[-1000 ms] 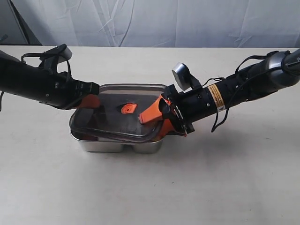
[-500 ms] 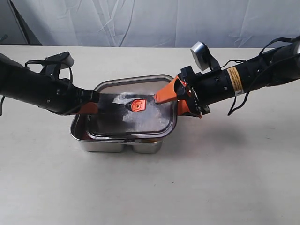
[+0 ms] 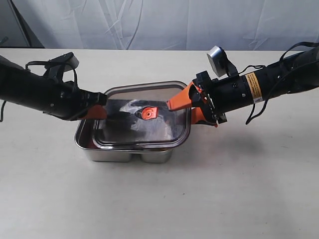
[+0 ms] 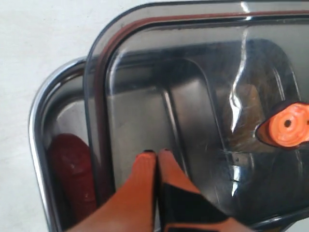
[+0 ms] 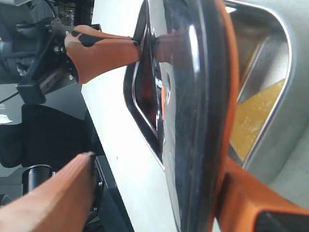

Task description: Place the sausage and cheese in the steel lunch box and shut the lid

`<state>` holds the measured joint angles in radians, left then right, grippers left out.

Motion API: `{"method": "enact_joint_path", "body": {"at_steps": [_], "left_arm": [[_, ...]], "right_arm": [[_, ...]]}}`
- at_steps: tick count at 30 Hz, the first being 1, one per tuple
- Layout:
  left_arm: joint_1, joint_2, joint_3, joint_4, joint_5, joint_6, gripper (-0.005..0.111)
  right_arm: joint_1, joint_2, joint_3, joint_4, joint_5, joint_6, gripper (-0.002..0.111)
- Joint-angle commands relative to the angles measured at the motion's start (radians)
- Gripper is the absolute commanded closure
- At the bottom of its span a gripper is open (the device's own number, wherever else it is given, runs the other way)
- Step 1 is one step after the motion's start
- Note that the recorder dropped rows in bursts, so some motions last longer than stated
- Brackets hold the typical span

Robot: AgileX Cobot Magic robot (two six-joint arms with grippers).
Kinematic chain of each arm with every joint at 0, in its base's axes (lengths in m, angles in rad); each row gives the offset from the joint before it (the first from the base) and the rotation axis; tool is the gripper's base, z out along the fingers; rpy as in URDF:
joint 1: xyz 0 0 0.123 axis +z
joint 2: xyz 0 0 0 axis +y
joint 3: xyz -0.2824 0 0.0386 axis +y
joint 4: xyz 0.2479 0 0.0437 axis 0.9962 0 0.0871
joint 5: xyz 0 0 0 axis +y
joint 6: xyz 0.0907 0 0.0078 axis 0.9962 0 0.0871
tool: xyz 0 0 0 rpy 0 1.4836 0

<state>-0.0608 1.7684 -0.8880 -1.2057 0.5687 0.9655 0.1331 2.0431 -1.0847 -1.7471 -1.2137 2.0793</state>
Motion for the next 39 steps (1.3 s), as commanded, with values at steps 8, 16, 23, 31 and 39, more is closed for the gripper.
{"method": "enact_joint_path", "body": {"at_steps": [8,16,23,31,39], "left_arm": [[-0.002,-0.137,-0.019,-0.019,0.042,0.006,0.107],[-0.002,-0.150,-0.019,-0.018,0.084,0.006,0.107],[-0.002,-0.150,-0.019,-0.018,0.102,0.006,0.107],[-0.002,-0.150,-0.019,-0.010,0.125,0.006,0.107],[-0.002,-0.151,-0.019,-0.004,0.126,0.006,0.107]], "right_arm": [[-0.003,-0.011,0.004,0.003,0.013,0.038,0.045],[-0.003,-0.011,0.004,0.003,0.027,0.038,0.045],[-0.003,-0.009,0.004,0.003,0.052,0.038,0.089],[-0.005,-0.009,0.004,0.003,0.104,0.033,0.108],[-0.046,-0.009,0.004,0.010,-0.007,0.033,0.109]]}}
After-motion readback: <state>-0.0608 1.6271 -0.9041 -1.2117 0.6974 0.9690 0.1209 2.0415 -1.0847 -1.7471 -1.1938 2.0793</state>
